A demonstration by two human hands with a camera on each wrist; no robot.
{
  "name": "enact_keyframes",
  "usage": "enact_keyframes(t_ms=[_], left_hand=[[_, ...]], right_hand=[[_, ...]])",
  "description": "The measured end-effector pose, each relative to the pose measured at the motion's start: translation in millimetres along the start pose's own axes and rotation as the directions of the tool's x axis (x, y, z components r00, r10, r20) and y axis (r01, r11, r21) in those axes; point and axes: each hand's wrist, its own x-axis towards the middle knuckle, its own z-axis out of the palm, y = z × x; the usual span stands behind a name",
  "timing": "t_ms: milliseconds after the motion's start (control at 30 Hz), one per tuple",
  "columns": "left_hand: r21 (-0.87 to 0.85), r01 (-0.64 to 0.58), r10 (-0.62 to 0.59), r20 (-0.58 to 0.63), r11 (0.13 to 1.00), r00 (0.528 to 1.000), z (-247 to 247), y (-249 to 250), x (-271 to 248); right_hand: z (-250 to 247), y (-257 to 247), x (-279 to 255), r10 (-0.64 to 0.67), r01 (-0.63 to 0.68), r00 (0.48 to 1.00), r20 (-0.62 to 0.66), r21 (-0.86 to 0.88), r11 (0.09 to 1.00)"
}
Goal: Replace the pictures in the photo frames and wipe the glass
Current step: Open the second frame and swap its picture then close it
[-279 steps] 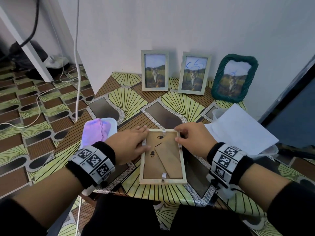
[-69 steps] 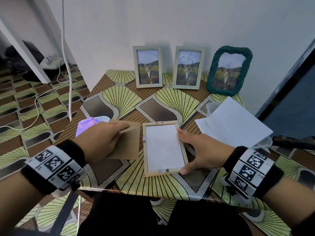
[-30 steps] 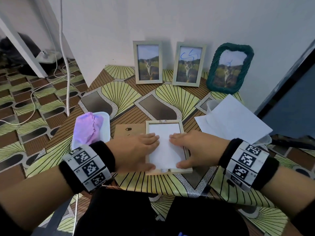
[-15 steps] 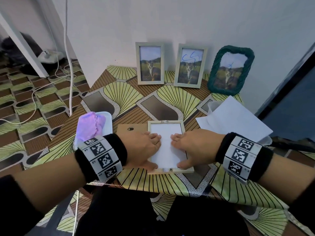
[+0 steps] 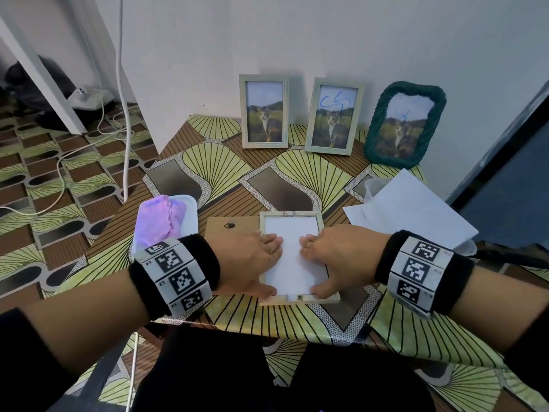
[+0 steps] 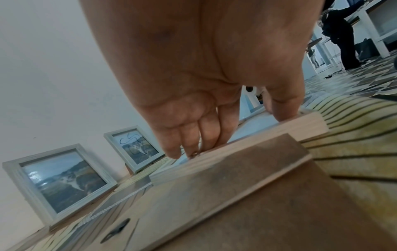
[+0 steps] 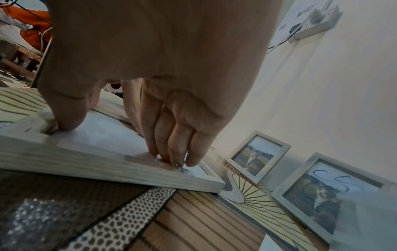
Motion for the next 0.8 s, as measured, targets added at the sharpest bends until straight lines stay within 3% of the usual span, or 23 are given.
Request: enact_keyframes(t_ms=[367,633,800], left_hand=[[-0.014,0.010,-0.011,-0.095,1.000,0.995,4.4,1.2,2.1],[-0.250,0.040,-0.101,-0.234,0.967,0.967,9.3,-5.7,-8.1],[-0.224,0.072,-0.149,-0.352,0.972,0.924,8.1,-8.1,-10.5]], right_hand=[[1.9,-2.4,-1.3,0.019,-0.018,0.998,-0.061,0.011,1.000],[7.0,12.8,-4.9,0.073,-0.040,0.990,-0.125,0.248,0.968],[14.2,20.5,-4.4,0.119,-0.084,0.989,-0.086,0.335,0.938]])
